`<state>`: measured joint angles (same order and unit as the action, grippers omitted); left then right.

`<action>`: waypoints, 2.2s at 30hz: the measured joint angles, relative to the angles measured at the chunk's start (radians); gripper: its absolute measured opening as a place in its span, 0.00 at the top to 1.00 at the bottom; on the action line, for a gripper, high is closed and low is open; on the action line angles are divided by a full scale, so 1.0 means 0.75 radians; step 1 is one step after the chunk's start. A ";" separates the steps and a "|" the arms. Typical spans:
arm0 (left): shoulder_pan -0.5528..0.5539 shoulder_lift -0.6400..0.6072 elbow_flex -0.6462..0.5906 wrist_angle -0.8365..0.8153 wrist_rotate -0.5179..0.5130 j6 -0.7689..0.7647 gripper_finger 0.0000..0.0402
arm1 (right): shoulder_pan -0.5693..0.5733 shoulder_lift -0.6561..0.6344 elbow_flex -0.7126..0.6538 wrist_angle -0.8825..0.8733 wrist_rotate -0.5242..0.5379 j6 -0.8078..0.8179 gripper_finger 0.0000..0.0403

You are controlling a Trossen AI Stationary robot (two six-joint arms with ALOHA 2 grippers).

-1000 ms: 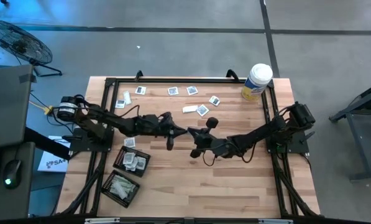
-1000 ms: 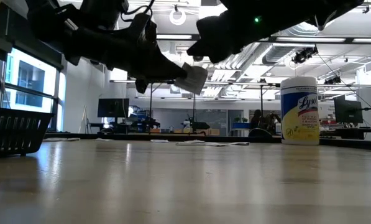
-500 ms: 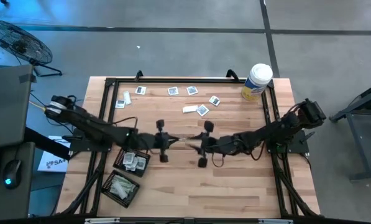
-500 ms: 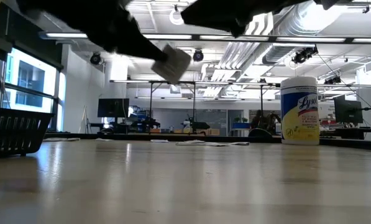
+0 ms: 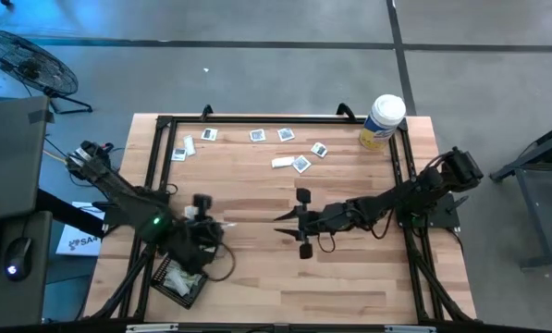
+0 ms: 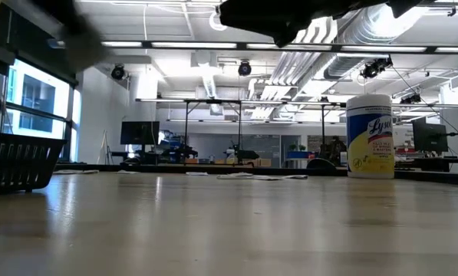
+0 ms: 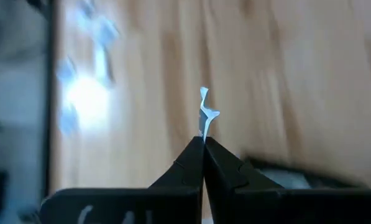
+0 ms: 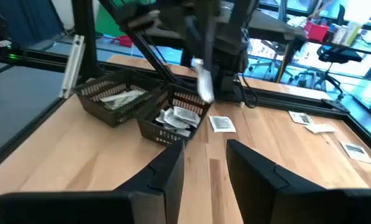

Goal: Pick & Place First Aid Supplies
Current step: Put the towelette pack into the top black bin

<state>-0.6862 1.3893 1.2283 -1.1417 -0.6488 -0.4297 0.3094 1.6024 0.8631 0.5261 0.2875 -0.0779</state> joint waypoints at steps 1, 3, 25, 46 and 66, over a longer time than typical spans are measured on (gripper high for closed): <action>-0.039 0.001 0.001 -0.069 0.039 -0.090 1.00 | -0.001 0.000 0.000 -0.007 0.001 0.009 0.72; -0.110 0.002 -0.018 -0.173 0.111 -0.260 1.00 | -0.005 0.000 0.000 -0.011 0.002 0.036 0.72; -0.084 0.196 -0.421 -0.028 0.500 -0.726 0.91 | -0.205 0.041 -0.001 -0.295 0.204 0.265 0.72; 0.170 0.000 -0.113 0.187 0.123 0.019 0.66 | -0.591 0.280 0.000 -0.386 0.283 0.768 0.72; 0.470 -0.158 -0.577 1.203 0.113 0.417 0.66 | -0.678 0.334 0.006 -0.617 -0.146 0.597 0.72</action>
<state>-0.3336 1.2705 0.7956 -0.2395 -0.5640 -0.1169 -0.1993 1.8525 0.8677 0.0631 0.1783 0.3695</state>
